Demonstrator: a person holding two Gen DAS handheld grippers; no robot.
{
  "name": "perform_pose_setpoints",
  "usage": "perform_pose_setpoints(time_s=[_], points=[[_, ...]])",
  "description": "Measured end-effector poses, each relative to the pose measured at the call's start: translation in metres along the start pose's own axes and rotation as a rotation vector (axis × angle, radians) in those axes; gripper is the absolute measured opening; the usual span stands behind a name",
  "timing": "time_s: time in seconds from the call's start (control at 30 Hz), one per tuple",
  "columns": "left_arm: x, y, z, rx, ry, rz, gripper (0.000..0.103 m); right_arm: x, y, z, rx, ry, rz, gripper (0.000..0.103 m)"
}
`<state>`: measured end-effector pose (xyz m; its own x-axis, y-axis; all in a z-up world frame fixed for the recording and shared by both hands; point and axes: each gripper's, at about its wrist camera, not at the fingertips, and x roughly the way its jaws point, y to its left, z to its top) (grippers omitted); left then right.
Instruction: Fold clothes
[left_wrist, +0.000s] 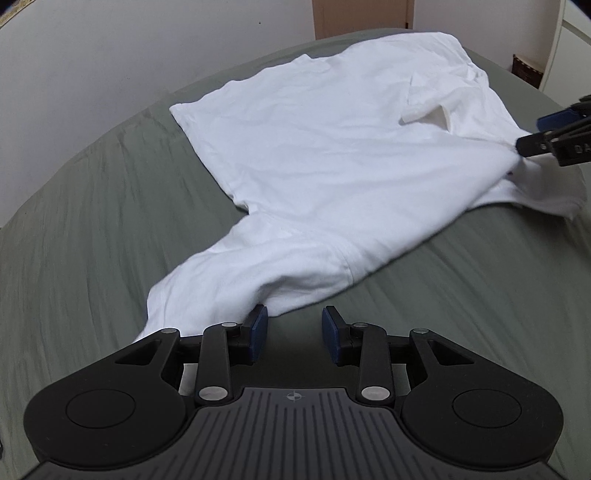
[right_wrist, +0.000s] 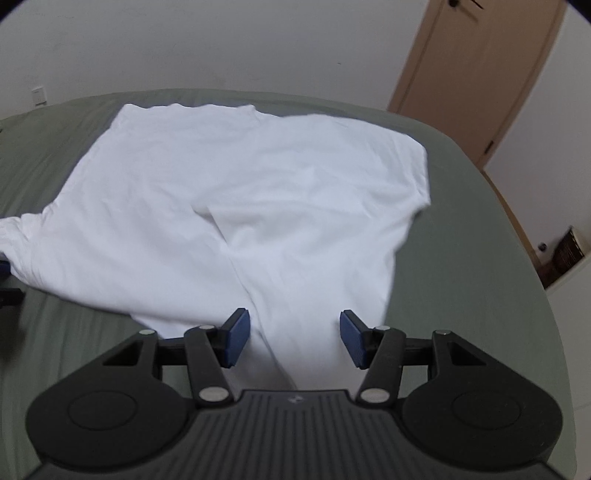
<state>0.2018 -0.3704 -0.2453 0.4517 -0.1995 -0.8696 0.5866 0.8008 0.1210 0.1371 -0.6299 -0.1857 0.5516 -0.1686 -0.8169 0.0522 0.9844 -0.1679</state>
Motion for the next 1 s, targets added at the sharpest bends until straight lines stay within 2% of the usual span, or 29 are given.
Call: perform_pose_setpoints(time_s=[0.17, 0.23, 0.33, 0.4, 0.47, 0.53, 0.67, 0.77, 0.87, 0.93, 0.97, 1.0], points=[[0.003, 0.002, 0.001, -0.016, -0.001, -0.008, 0.033, 0.022, 0.022, 0.032, -0.065, -0.018, 0.006, 0.057], [0.003, 0.003, 0.0, -0.019, -0.006, -0.011, 0.033, 0.041, 0.04, 0.045, -0.104, 0.001, 0.004, 0.057], [0.003, 0.002, 0.001, -0.019, -0.002, -0.013, 0.033, 0.066, 0.057, 0.051, -0.156, 0.053, -0.051, 0.055], [0.003, 0.002, 0.002, -0.02, 0.002, -0.015, 0.033, 0.077, 0.053, 0.05, -0.131, 0.095, -0.055, 0.011], [0.003, 0.004, 0.004, -0.024, 0.005, -0.021, 0.033, 0.077, 0.041, 0.053, -0.066, 0.106, -0.03, 0.007], [0.002, 0.006, 0.005, -0.024, 0.005, -0.026, 0.033, 0.063, 0.016, 0.057, 0.043, 0.077, 0.019, 0.005], [0.002, 0.01, 0.007, -0.031, 0.004, -0.032, 0.033, 0.019, -0.03, 0.058, 0.093, -0.024, -0.082, 0.005], [0.0, 0.01, 0.01, -0.029, -0.003, -0.018, 0.033, -0.016, -0.101, 0.054, 0.185, -0.048, -0.18, 0.005], [-0.001, 0.01, 0.013, -0.034, -0.007, -0.008, 0.033, -0.03, -0.16, 0.036, 0.289, -0.019, -0.246, 0.005], [0.0, 0.01, 0.014, -0.038, -0.001, -0.008, 0.033, -0.022, -0.193, 0.013, 0.341, 0.043, -0.284, 0.006], [0.0, 0.009, 0.014, -0.04, 0.002, -0.003, 0.033, -0.018, -0.209, 0.002, 0.367, 0.076, -0.303, 0.01], [0.0, 0.008, 0.014, -0.041, 0.006, 0.002, 0.033, -0.008, -0.22, -0.016, 0.388, 0.132, -0.32, 0.011]])
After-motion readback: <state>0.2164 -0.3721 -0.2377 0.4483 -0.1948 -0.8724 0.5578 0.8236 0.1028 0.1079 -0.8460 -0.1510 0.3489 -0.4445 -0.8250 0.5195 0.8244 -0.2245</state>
